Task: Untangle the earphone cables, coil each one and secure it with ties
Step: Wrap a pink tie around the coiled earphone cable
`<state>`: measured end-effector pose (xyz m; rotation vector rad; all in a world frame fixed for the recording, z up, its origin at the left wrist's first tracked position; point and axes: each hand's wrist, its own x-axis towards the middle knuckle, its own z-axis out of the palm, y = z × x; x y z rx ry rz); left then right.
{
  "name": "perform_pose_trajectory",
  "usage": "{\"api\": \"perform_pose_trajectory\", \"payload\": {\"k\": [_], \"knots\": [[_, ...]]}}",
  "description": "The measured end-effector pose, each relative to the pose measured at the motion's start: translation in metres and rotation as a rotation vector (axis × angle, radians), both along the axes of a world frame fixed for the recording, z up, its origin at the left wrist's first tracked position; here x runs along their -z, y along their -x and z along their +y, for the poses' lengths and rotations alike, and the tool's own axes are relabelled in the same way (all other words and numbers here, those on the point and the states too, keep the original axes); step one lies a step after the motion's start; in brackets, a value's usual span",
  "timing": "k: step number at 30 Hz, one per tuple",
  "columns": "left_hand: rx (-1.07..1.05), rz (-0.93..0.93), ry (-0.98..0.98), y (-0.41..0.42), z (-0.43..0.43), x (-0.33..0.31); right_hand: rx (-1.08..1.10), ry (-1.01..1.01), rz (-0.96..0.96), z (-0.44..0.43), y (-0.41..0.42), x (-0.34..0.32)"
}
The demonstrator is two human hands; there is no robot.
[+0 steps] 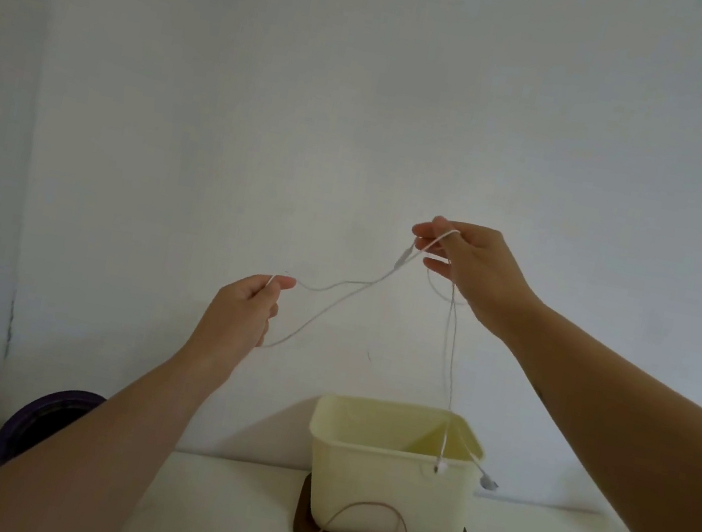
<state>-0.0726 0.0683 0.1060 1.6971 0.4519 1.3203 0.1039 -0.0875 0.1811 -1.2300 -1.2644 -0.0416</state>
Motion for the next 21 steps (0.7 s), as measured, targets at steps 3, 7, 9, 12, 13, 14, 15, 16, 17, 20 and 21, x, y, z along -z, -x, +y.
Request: {"api": "perform_pose_trajectory", "payload": {"k": [3,7,9,12,13,14,15,16,17,20,21], "knots": [[-0.016,0.016,0.009,0.013,0.005,0.001,-0.073,0.043,-0.016,0.009,0.023,-0.004],[-0.037,-0.004,0.023,0.041,0.014,0.002,-0.146,0.102,-0.020,0.025,0.057,-0.001],[-0.053,0.000,0.026,0.056,0.019,0.003,-0.187,0.142,-0.001,0.033,0.071,0.005],[-0.091,0.019,0.031,0.085,0.029,0.007,-0.240,0.274,-0.033,0.049,0.094,0.019],[-0.105,0.034,0.030,0.095,0.031,0.009,-0.263,0.356,-0.057,0.054,0.101,0.024],[-0.116,0.046,0.031,0.104,0.034,0.010,-0.282,0.454,-0.100,0.057,0.106,0.028],[-0.124,0.055,0.031,0.111,0.036,0.011,-0.290,0.556,-0.163,0.059,0.110,0.031],[-0.133,0.061,0.034,0.119,0.037,0.012,-0.295,0.652,-0.237,0.061,0.115,0.034],[-0.145,0.062,0.040,0.128,0.038,0.012,-0.302,0.726,-0.298,0.064,0.120,0.037],[-0.173,0.070,0.048,0.150,0.043,0.014,-0.294,0.743,-0.332,0.072,0.132,0.043],[-0.180,0.069,0.046,0.155,0.044,0.015,-0.270,0.701,-0.314,0.075,0.134,0.044]]}}
